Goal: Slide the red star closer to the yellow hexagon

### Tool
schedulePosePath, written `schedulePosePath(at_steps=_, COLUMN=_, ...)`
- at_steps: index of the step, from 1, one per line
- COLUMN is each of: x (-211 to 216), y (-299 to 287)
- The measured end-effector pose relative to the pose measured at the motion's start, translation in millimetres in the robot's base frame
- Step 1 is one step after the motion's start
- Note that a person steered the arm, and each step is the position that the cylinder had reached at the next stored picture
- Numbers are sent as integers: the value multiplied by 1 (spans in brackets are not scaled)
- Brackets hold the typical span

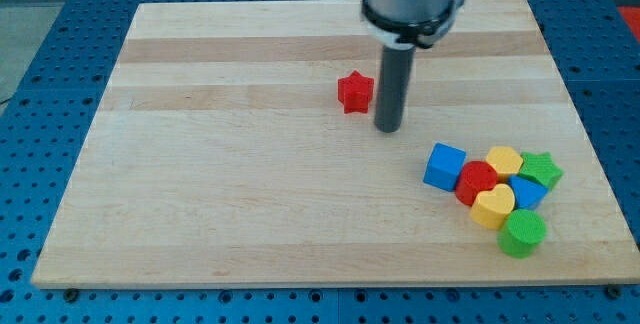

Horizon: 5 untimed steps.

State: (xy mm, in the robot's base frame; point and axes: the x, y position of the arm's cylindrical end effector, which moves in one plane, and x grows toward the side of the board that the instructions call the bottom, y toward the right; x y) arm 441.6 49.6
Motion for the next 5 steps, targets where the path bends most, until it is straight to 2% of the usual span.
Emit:
schedulePosePath(at_steps=2, x=34, y=-79)
schedulePosePath(at_steps=4, x=-52, y=-67)
schedulePosePath(at_steps=5, x=-52, y=-67)
